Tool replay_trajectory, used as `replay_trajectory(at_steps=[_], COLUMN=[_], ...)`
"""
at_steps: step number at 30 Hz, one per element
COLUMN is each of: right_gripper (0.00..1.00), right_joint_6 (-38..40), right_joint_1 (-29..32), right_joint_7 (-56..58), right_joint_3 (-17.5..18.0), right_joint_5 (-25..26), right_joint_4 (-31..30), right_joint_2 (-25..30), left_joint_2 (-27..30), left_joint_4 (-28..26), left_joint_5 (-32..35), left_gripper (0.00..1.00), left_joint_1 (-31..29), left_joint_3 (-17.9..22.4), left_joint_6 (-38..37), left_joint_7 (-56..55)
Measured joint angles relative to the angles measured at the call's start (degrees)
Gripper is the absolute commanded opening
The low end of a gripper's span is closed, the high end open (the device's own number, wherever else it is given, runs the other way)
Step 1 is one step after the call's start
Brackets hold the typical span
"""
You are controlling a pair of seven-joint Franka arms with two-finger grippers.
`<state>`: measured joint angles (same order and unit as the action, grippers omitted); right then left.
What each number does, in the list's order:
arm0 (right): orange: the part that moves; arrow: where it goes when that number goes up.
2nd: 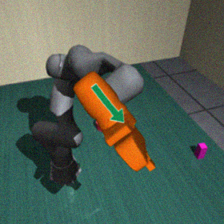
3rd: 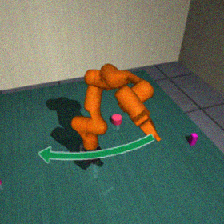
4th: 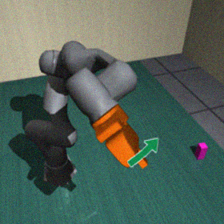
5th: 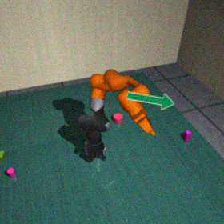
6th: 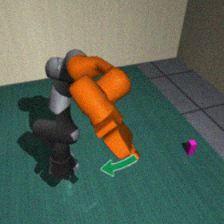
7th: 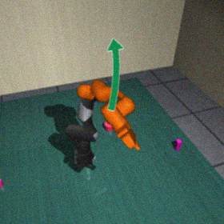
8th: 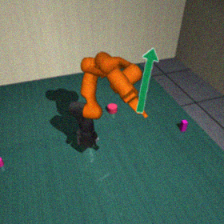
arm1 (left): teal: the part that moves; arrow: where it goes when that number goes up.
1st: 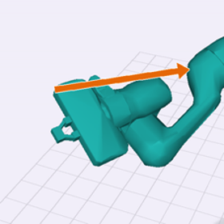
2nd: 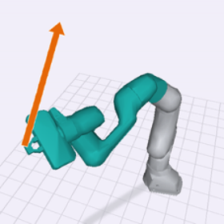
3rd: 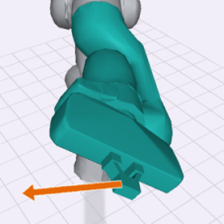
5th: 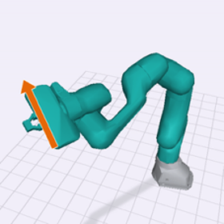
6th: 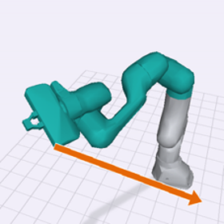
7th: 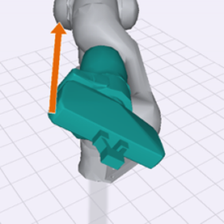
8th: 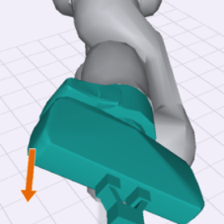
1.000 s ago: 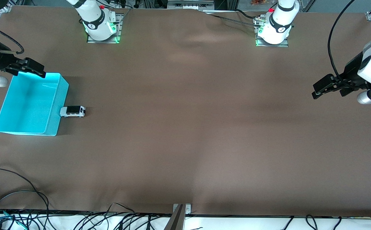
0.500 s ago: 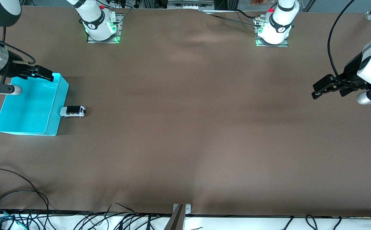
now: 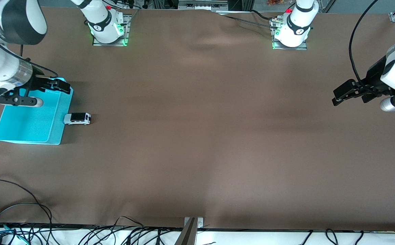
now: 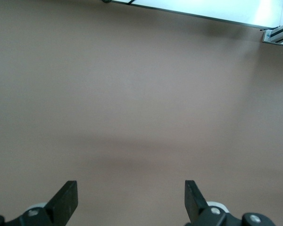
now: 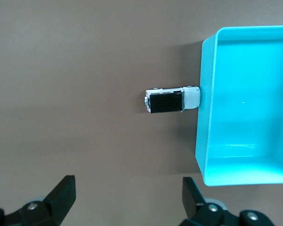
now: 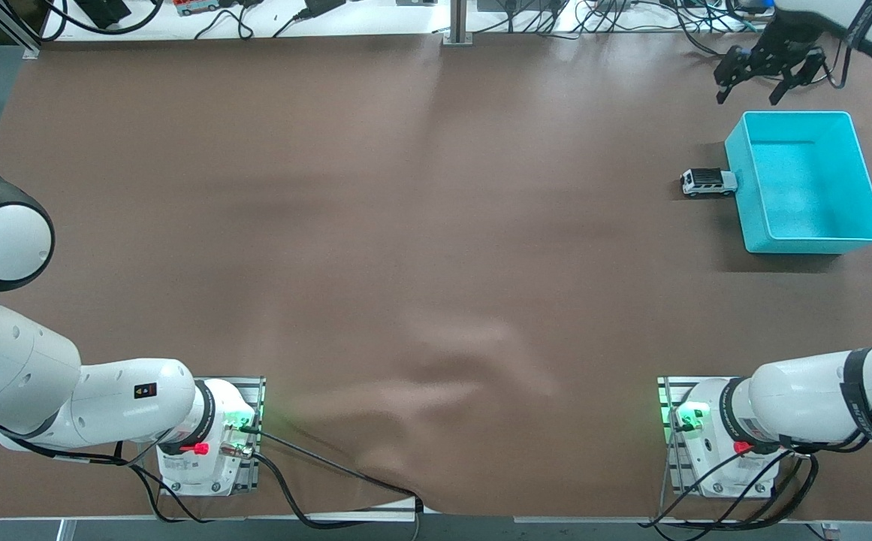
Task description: Wind and store white jeep toy
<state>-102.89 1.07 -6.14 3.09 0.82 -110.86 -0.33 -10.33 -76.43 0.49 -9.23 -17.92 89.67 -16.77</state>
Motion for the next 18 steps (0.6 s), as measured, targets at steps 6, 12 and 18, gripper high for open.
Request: replay_trajectory(at_steps=[6, 12, 18], right_gripper=[1.00, 1.00, 1.00], right_joint_6=[-6.1, -13.0, -20.5], right_joint_1=[0.0, 0.0, 0.0], right_joint_7=[0.0, 0.0, 0.0], right_joint_3=[0.0, 0.0, 0.0], right_joint_5=[0.0, 0.0, 0.0], right_joint_4=[-5.4, -10.5, -16.2], right_joint_2=[0.1, 0.6, 1.0], left_joint_2=[0.0, 0.0, 0.0], left_joint_4=[0.0, 0.0, -0.1], left_joint_5=[0.0, 0.0, 0.0], left_gripper=[1.00, 1.00, 1.00], left_joint_1=[0.0, 0.0, 0.0], left_joint_3=[0.0, 0.0, 0.0], left_joint_6=[0.0, 0.0, 0.0], left_joint_7=[0.0, 0.0, 0.0])
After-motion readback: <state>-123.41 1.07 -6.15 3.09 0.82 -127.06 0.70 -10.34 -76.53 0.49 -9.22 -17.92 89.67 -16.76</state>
